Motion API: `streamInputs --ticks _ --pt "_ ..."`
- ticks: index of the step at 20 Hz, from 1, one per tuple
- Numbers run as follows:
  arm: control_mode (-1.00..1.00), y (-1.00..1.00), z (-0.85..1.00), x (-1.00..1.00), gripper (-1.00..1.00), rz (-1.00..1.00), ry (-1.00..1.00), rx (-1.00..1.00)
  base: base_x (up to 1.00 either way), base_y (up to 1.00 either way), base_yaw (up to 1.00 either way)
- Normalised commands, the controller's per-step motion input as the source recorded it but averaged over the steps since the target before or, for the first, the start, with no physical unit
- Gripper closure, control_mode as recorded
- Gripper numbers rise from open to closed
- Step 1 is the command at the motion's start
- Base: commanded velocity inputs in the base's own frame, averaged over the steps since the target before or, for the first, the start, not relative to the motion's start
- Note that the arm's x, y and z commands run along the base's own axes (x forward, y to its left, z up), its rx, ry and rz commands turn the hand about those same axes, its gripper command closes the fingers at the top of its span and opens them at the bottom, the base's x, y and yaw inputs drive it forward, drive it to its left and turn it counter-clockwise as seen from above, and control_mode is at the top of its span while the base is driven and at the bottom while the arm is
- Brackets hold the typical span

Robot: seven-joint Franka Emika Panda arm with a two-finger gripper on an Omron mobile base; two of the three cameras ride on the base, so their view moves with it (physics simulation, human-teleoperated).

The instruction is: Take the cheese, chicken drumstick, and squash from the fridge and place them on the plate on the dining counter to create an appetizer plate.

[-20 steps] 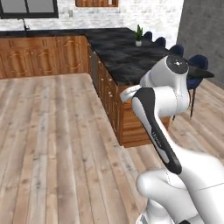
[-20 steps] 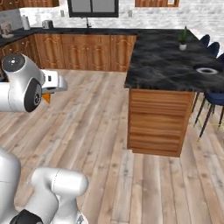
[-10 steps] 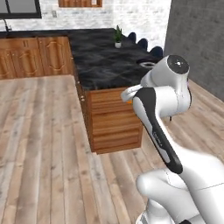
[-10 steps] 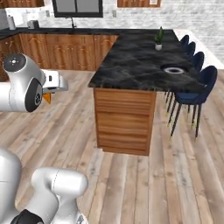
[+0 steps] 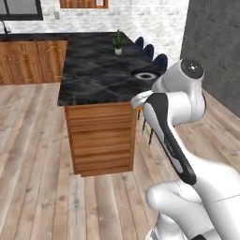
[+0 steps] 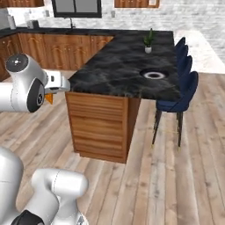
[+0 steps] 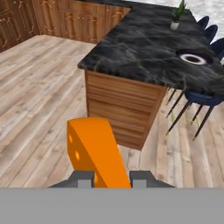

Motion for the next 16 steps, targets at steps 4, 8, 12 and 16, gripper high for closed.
streamInputs --ticks 4,8,12,16 --pt "1.0 0.0 0.0 0.0 1.0 0.0 0.0 0.0 0.48 -1.0 0.33" --pt "1.0 0.0 0.0 0.0 1.0 0.0 0.0 0.0 0.44 -1.0 0.38" --pt "1.0 0.0 0.0 0.0 1.0 0.0 0.0 0.0 0.44 -1.0 0.42" --pt "1.0 0.0 0.0 0.0 1.0 0.0 0.0 0.0 0.34 -1.0 0.42"
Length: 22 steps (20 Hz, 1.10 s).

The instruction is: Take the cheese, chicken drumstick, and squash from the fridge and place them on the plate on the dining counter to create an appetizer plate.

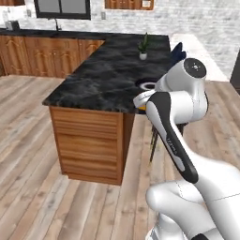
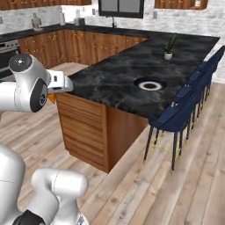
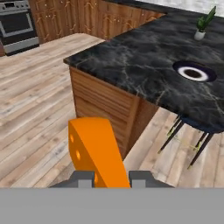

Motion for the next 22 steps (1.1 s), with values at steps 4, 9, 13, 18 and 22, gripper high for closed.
streamInputs --ticks 4,9,13,18,22 --pt "1.0 0.0 0.0 0.0 1.0 0.0 0.0 0.0 0.3 -1.0 0.39" --pt "1.0 0.0 0.0 0.0 1.0 0.0 0.0 0.0 0.32 -1.0 0.39" --pt "1.0 0.0 0.0 0.0 1.0 0.0 0.0 0.0 0.25 -1.0 0.4" --pt "1.0 0.0 0.0 0.0 1.0 0.0 0.0 0.0 0.27 -1.0 0.39" --pt "1.0 0.0 0.0 0.0 1.0 0.0 0.0 0.0 0.24 -1.0 0.44"
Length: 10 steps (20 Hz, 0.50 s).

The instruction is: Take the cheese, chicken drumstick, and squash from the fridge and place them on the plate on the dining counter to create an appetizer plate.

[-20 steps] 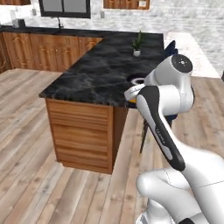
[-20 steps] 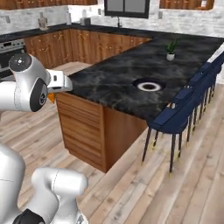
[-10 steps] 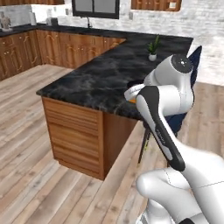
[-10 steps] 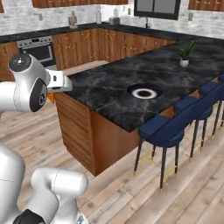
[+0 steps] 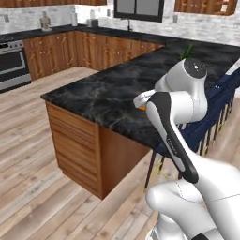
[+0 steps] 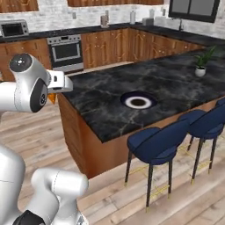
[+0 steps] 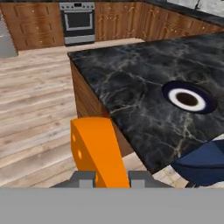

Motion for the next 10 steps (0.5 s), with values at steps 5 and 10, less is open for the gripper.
streamInputs --ticks 5,10 --pt "1.0 0.0 0.0 0.0 1.0 0.0 0.0 0.0 0.21 -1.0 0.47" --pt "1.0 0.0 0.0 0.0 1.0 0.0 0.0 0.0 0.29 -1.0 0.41"
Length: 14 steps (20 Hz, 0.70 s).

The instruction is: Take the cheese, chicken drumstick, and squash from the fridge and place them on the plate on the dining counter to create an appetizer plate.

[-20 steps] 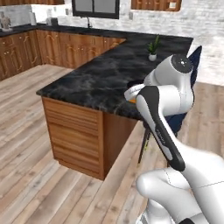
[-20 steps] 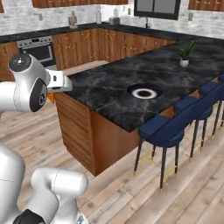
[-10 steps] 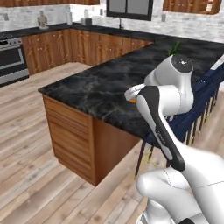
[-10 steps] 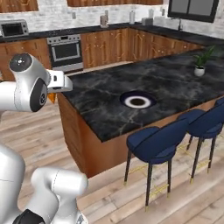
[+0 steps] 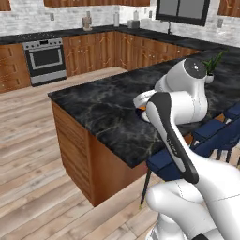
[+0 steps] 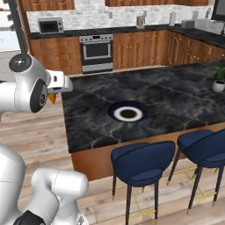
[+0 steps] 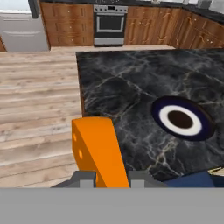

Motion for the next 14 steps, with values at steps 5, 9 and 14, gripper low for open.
streamInputs --ticks 5,9,14 --pt "1.0 0.0 0.0 0.0 1.0 0.0 0.0 0.0 0.36 -0.98 0.39" --pt "1.0 0.0 0.0 0.0 1.0 0.0 0.0 0.0 0.3 -0.92 0.46" --pt "-1.0 -0.14 -0.11 0.04 1.0 0.08 0.0 0.0 0.11 -0.63 0.34"
